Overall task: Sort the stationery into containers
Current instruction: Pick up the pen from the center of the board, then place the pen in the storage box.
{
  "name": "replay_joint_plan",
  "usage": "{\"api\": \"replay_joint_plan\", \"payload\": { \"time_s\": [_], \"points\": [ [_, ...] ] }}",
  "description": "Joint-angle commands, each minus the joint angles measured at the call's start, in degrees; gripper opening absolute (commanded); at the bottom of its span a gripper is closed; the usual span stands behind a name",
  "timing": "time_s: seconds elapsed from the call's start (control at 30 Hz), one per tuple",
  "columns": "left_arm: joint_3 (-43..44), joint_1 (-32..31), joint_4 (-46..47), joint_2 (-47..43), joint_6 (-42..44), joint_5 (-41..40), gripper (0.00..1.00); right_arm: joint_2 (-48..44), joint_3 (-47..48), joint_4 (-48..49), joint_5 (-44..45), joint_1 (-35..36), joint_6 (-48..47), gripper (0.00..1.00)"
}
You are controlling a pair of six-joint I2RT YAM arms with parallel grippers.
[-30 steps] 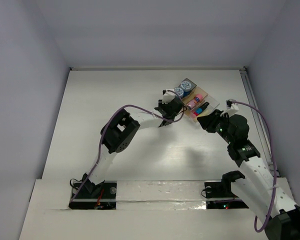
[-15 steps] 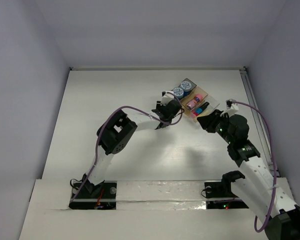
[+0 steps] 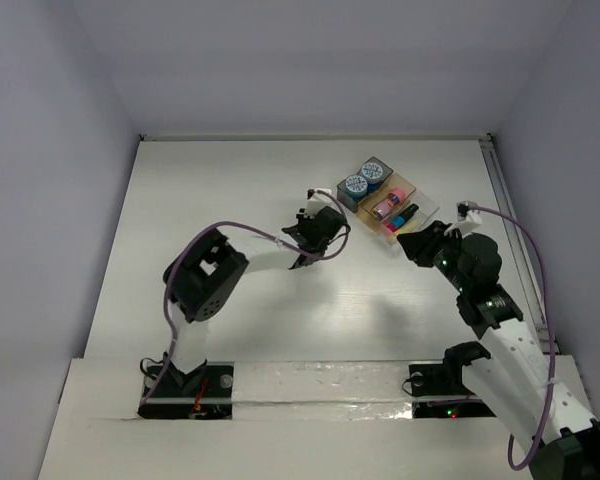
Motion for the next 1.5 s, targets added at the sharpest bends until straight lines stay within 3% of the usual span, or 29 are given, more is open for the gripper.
{"api": "replay_joint_plan", "payload": {
  "time_s": [0.0,0.2,0.23,0.27,0.43,0.57,0.6,0.7,0.93,1.3,1.43,1.47],
  "points": [
    [-3.46,-2.36,4.97,-11.98,1.07,0.75,0.0,-2.81,-0.76,1.43,2.81,-0.42,-0.5,0.3],
    [0.22,-10.02,7.86,-16.13,7.92,6.26,0.0,-8.07,-1.55,-0.42,10.8,-0.42,0.55,0.27],
    [1.53,-10.03,9.01,-15.96,8.02,8.65,0.0,-9.57,-2.16,-0.77,13.86,-0.42,0.81,0.07],
    [2.15,-10.03,10.24,-15.61,7.93,10.85,0.0,-11.24,-2.43,-1.2,15.46,-0.42,1.16,0.0],
    [14.33,-9.5,12.01,-6.94,11.0,25.09,0.0,-22.74,-4.8,-2.53,22.32,-0.42,2.31,0.0],
    [23.94,-6.97,11.13,0.9,12.5,31.5,0.0,-27.24,-5.42,-4.01,26.27,-0.42,3.01,0.0],
    [25.78,-6.25,11.04,2.31,12.15,37.44,0.0,-27.86,-5.42,-4.28,26.89,-0.42,2.67,0.01],
    [33.6,-4.49,8.94,8.37,11.01,44.41,0.0,-29.18,-5.51,-4.73,28.21,-0.42,2.66,0.02],
    [48.28,-3.26,-0.63,19.36,14.6,45.24,0.0,-28.05,-5.86,-3.58,28.04,-0.42,2.57,0.05],
    [48.13,-2.73,-1.88,21.84,14.87,45.94,0.0,-27.34,-5.77,-3.06,27.25,-0.42,2.22,0.07],
    [47.77,-2.73,-2.14,21.93,15.14,45.59,0.14,-26.99,-5.77,-3.32,27.34,-0.42,2.22,0.07],
    [47.6,-2.73,-2.14,21.84,15.14,45.24,0.22,-27.07,-5.6,-3.58,27.34,-0.42,2.14,0.07]
  ]
}}
